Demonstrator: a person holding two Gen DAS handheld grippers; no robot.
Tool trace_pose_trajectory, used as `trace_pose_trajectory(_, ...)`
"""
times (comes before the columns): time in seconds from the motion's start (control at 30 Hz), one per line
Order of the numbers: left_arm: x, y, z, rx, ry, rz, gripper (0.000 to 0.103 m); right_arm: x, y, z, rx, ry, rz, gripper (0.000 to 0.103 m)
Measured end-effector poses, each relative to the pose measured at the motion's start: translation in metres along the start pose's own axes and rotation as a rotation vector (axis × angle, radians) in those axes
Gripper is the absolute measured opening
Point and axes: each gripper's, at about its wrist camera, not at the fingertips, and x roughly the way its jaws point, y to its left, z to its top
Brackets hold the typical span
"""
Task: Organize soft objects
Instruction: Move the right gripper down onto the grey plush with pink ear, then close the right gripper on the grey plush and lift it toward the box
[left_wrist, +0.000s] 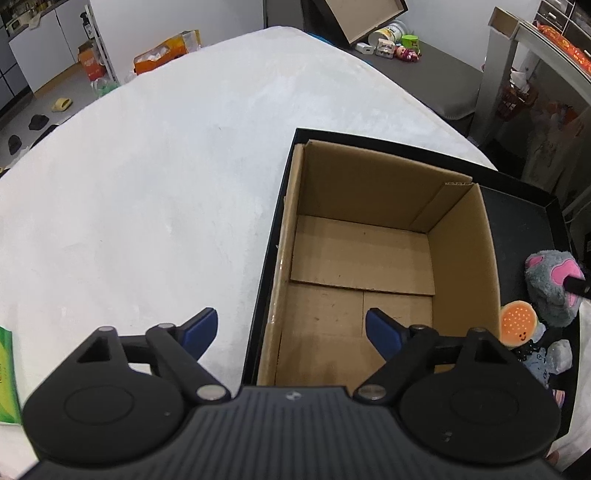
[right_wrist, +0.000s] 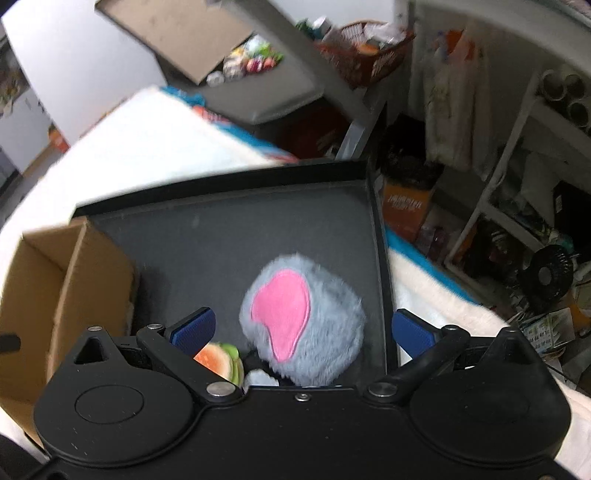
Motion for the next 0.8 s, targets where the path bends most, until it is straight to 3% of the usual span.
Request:
trace_pose_trajectory(0.27,0.011,0.004,-0.003,-0.040,0.030,-0.019,0.056,0.015,0.012,0.000,-0.078,0.015,-0.079,0.103)
trace_pose_trajectory(0.47,0.012,0.002,-0.006,-0.010,0.028,-0.022,0.038,0.010,0.020,-0.004,-0.162,-0.047,-0.118,0.101)
trace_pose_trajectory(0.57,0.013,-0.001,-0.012,-0.006,0.011,-0.010,0.033,0.015,0.021,-0.008,-0.198,-0.023,-0.141,0.087)
trace_pose_trajectory(0.7,0.009,0.001,-0.022,-0.031,-0.018,-0.009,0.025,0.011,0.022,-0.010,-0.202,-0.025,-0.092,0.065)
trace_pose_trajectory(0.8,0.006,0.005,-0.028,-0.044,-0.036,-0.015,0.020,0.008,0.027,-0.013,-0.232,-0.034,-0.095,0.057)
